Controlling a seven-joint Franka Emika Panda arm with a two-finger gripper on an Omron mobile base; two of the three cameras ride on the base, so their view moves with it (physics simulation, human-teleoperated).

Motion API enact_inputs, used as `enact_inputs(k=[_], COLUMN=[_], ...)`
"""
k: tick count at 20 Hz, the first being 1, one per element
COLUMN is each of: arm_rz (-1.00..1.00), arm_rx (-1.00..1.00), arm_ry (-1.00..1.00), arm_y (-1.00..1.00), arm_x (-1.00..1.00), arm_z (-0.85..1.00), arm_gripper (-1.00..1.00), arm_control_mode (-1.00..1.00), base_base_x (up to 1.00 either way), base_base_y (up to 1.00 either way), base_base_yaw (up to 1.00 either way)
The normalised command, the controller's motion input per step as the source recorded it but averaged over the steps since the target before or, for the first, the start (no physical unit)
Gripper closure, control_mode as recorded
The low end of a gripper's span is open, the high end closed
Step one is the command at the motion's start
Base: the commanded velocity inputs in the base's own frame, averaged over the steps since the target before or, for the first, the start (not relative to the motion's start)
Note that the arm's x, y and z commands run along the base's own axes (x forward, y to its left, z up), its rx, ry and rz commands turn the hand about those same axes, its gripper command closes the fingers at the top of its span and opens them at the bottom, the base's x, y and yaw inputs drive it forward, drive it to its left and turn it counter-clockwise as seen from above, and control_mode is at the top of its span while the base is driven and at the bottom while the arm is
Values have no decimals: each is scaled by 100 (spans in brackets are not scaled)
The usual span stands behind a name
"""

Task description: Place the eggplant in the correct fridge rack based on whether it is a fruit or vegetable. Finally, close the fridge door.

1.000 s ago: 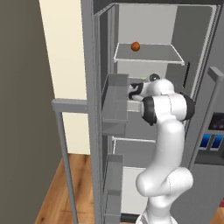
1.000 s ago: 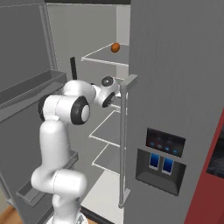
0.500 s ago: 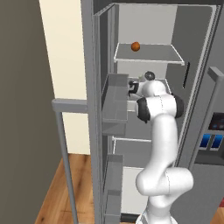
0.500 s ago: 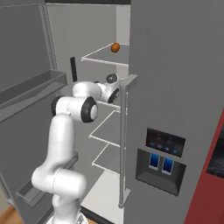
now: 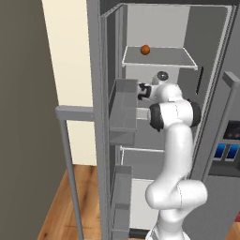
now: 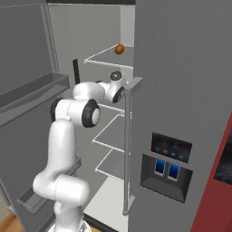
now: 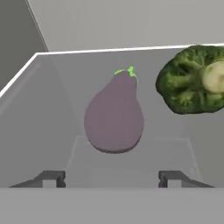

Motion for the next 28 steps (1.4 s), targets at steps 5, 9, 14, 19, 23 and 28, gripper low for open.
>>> enact_inputs(k=[5,9,14,19,23,28], arm_rz=[0,0,0,-3,-7,-7], arm_rx=[0,0,0,0,0,0], arm_ry=[-2,-5,0,0,0,0], arm_y=[15,16,17,13,11,20], arm_x=[-100,-100,-100,-100,-100,-100], arm_z=[-2,13,83,99,73,35], arm_gripper=[-100,-100,-100,-100,-100,-100], arm_control_mode=[-100,-100,-100,-100,-100,-100], base_base_x=[0,0,0,0,0,0], base_base_y=[0,0,0,0,0,0], base_base_yaw=[0,0,0,0,0,0])
